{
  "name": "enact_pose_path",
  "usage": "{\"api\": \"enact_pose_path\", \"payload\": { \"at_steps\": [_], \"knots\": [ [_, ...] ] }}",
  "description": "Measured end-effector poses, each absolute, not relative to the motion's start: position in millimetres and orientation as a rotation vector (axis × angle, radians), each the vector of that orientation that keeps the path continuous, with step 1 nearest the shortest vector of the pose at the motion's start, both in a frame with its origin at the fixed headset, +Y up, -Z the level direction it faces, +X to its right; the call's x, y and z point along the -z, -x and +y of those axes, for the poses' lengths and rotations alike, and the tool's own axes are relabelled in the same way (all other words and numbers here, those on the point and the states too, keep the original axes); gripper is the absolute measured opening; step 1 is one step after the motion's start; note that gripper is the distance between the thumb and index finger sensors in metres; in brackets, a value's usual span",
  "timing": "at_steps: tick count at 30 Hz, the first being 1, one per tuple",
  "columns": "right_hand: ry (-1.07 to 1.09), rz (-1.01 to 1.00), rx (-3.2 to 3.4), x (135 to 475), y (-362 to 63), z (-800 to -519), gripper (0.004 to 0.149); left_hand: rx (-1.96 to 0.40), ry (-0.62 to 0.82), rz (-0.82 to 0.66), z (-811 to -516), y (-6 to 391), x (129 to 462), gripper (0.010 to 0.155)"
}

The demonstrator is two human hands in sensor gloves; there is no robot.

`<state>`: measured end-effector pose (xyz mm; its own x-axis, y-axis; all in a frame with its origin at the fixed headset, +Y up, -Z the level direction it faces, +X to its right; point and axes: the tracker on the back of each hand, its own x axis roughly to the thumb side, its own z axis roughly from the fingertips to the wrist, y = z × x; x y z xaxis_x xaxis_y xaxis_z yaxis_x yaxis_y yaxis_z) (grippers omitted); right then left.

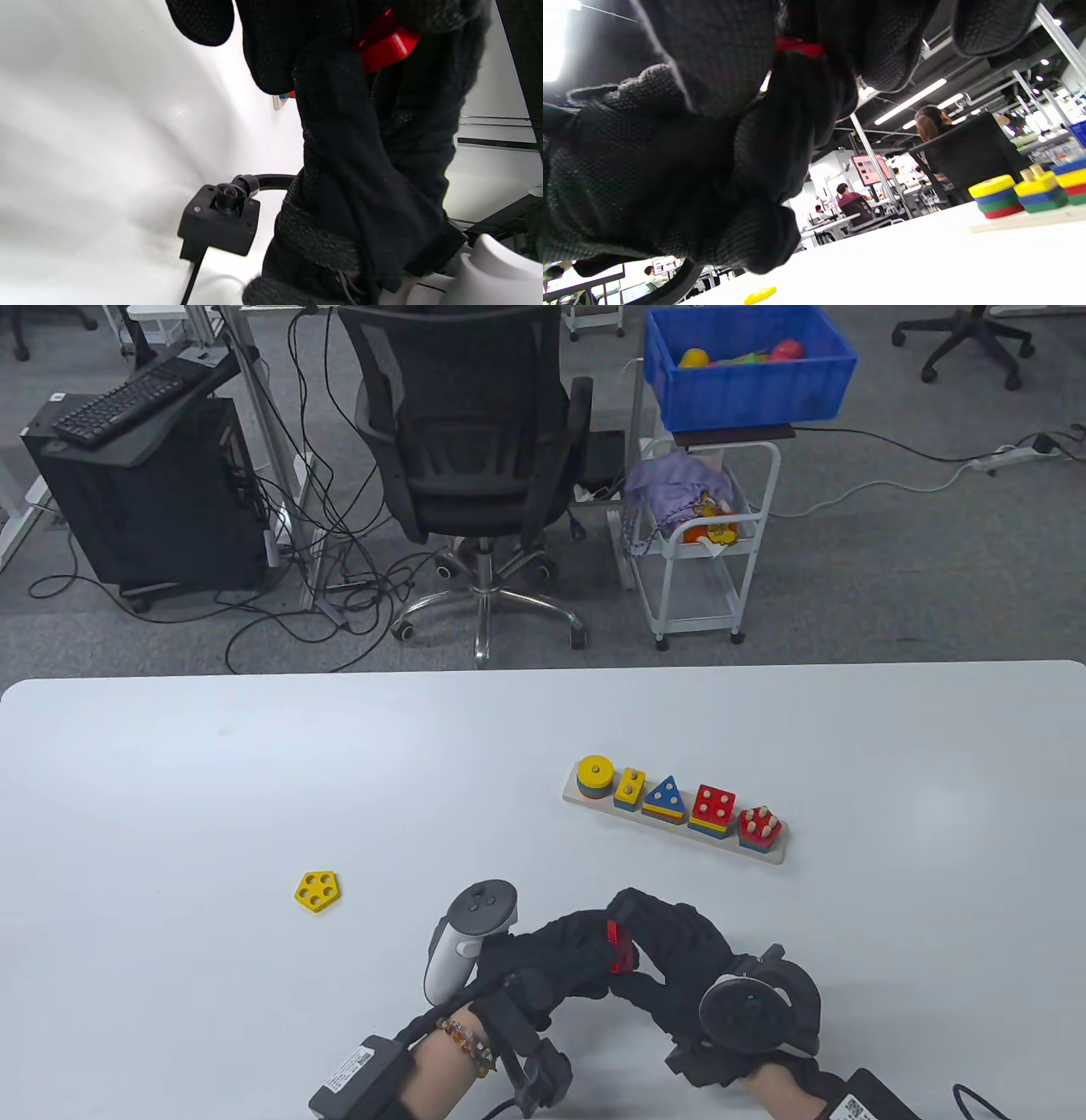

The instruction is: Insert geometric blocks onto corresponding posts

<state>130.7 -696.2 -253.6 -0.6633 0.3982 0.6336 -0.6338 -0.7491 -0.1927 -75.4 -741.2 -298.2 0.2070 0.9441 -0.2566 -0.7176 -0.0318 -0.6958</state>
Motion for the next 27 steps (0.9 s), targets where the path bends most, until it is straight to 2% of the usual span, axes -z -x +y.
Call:
{"api": "enact_pose_path", "payload": {
  "at_steps": [5, 7, 9, 13, 17, 22, 27],
  "knots": [
    [-0.798, -0.554, -2.360, 264, -130, -685, 0.072, -1.388, 0.916, -0.379, -741, 86, 297, 0.064],
    [-0.776, -0.572, -2.424, 273, -131, -682, 0.072, -1.288, 0.828, -0.352, -739, 100, 299, 0.066],
    [-0.715, -0.574, -2.537, 290, -135, -679, 0.071, -1.100, 0.637, -0.283, -737, 122, 302, 0.066],
    [-0.576, -0.500, -2.735, 326, -145, -677, 0.071, -0.593, 0.414, -0.193, -736, 163, 303, 0.067],
    [-0.473, -0.417, -2.830, 362, -149, -673, 0.072, -0.232, 0.242, -0.115, -736, 197, 299, 0.066],
    [-0.260, -0.305, -2.976, 409, -139, -670, 0.071, -0.109, 0.176, 0.012, -737, 241, 300, 0.066],
    [-0.099, -0.194, -3.072, 449, -126, -679, 0.071, -0.041, 0.116, 0.144, -728, 274, 301, 0.066]
  ]
}}
